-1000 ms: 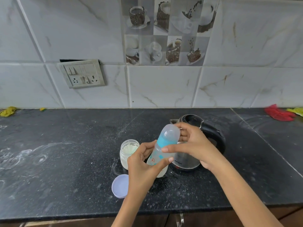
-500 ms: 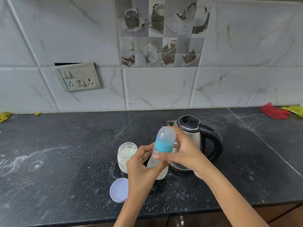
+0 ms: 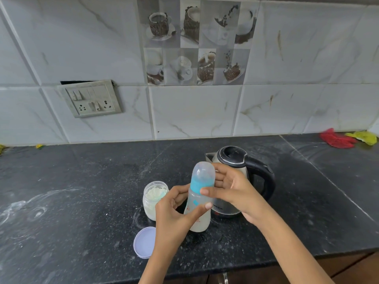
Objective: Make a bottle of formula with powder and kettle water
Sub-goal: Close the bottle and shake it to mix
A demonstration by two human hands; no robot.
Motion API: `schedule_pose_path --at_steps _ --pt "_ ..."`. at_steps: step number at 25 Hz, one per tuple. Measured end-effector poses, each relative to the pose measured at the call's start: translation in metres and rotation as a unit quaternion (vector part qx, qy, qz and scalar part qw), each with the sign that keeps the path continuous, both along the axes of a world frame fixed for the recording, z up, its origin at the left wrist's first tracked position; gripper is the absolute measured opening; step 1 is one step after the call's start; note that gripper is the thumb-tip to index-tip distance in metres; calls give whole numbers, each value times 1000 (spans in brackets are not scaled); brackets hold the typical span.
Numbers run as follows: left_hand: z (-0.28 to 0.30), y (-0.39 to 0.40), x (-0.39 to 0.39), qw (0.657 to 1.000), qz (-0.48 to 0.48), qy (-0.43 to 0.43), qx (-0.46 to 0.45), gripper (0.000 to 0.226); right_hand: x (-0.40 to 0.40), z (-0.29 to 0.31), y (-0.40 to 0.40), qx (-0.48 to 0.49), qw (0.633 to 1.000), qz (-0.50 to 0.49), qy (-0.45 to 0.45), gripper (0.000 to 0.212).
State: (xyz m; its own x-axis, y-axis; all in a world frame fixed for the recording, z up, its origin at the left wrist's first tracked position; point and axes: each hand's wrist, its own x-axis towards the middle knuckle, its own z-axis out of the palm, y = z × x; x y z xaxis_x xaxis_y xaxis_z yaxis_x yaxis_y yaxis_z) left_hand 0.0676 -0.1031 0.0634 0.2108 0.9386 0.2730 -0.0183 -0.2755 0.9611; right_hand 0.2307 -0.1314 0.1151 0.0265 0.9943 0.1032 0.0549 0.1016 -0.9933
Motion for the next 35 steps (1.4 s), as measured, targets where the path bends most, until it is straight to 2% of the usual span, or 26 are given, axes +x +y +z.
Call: schedule_pose_path --at_steps 2,5,8,12,14,19,21,23,25,29,35 --pt "2 -2 3 1000 11 -1 -4 48 -10 -5 0 28 996 -77 -36 52" --pt "5 1 3 999 5 -27 -42 51 1 -11 -7 -8 999 -22 -22 70" --pt "7 9 -5 993 -51 -69 -87 52 5 -14 -13 -50 997 48 -44 70" --pt "14 8 -2 985 -108 -82 -106 45 -11 -27 -10 -34 999 19 -2 67" --pt "24 11 -5 988 -113 -57 -82 44 -8 -27 -8 -5 1000 -6 0 69" --pt "48 24 -6 996 -7 80 40 66 -17 -28 -8 68 981 -112 -142 60" --pt "52 24 -1 995 20 93 42 66 -25 -28 -9 117 958 -152 -213 48" --pt "54 26 2 997 14 75 30 63 -31 -29 -8 144 944 -172 -240 43" --pt "56 30 3 999 -16 44 12 55 -32 -27 -8 132 953 -167 -216 39" --pt "59 34 0 995 -95 -9 -22 42 -24 -19 -8 78 992 -72 -65 30" --pt "60 39 -5 973 -220 -56 -52 34 -14 -12 -11 30 998 13 55 23"
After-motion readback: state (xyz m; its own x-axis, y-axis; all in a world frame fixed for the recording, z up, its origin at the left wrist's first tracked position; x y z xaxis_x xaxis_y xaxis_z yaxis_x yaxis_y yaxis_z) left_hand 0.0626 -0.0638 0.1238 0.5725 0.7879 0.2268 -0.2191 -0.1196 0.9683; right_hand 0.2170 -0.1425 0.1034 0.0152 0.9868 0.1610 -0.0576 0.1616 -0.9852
